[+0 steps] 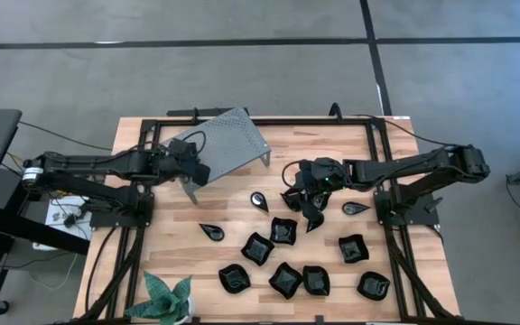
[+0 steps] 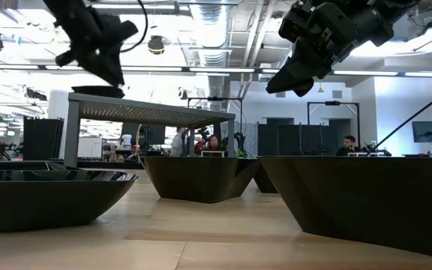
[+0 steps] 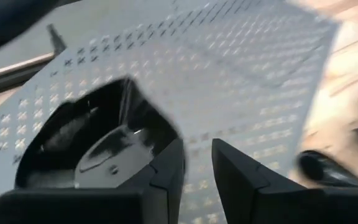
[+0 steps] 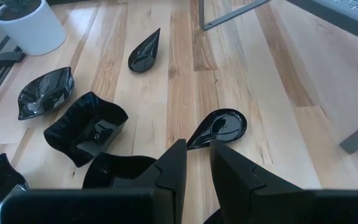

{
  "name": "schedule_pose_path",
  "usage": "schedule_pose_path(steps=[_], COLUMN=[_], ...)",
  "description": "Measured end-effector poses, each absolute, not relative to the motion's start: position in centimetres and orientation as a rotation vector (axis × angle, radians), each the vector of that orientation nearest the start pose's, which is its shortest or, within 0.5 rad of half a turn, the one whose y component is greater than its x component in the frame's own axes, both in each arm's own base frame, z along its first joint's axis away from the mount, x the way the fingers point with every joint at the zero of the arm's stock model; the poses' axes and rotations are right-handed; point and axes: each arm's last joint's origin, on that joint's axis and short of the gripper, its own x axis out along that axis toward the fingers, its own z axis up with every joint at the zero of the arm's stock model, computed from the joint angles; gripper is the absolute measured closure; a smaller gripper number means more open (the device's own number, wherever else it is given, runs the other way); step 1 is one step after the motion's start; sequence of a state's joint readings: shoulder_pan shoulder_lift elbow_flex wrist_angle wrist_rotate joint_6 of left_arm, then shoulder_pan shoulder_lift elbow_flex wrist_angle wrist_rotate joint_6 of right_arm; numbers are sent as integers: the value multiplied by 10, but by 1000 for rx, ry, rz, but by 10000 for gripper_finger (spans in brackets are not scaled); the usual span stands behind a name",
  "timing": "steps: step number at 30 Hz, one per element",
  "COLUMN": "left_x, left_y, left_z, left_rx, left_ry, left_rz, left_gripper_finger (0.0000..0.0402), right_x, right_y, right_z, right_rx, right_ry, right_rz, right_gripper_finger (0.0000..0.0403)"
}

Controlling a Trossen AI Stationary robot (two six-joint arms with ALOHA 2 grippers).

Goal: Pick & Place Mini shaped plates
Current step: Stack the black leaf-shaped plate on top of the black leaf-shaped plate on the shelf

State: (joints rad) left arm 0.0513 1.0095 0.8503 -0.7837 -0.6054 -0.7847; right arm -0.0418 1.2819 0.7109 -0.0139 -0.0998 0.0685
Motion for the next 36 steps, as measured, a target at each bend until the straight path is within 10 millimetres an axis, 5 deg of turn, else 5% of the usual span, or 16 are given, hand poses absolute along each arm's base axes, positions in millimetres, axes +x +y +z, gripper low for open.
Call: schedule_pose_path(steps=[8, 18, 24, 36], left_x=[177, 189, 197, 189], left_y=[24, 22, 24, 50], left_z=[303, 270, 270, 253], left_rx=[-348, -180, -71, -103], left_ry=[582, 750, 726, 785], left_rz=[814, 752, 773, 904], left_gripper_finger=[319, 348, 377, 396], right_x=[264, 264, 265, 265], right_y=[-8, -8, -8, -8], right_z=[222, 222, 223, 223], right_rx=[108, 107, 35, 32], right_ry=[582, 575, 560, 561], right_rz=[37, 37, 58, 59], right_gripper_finger=[335, 335, 335, 336])
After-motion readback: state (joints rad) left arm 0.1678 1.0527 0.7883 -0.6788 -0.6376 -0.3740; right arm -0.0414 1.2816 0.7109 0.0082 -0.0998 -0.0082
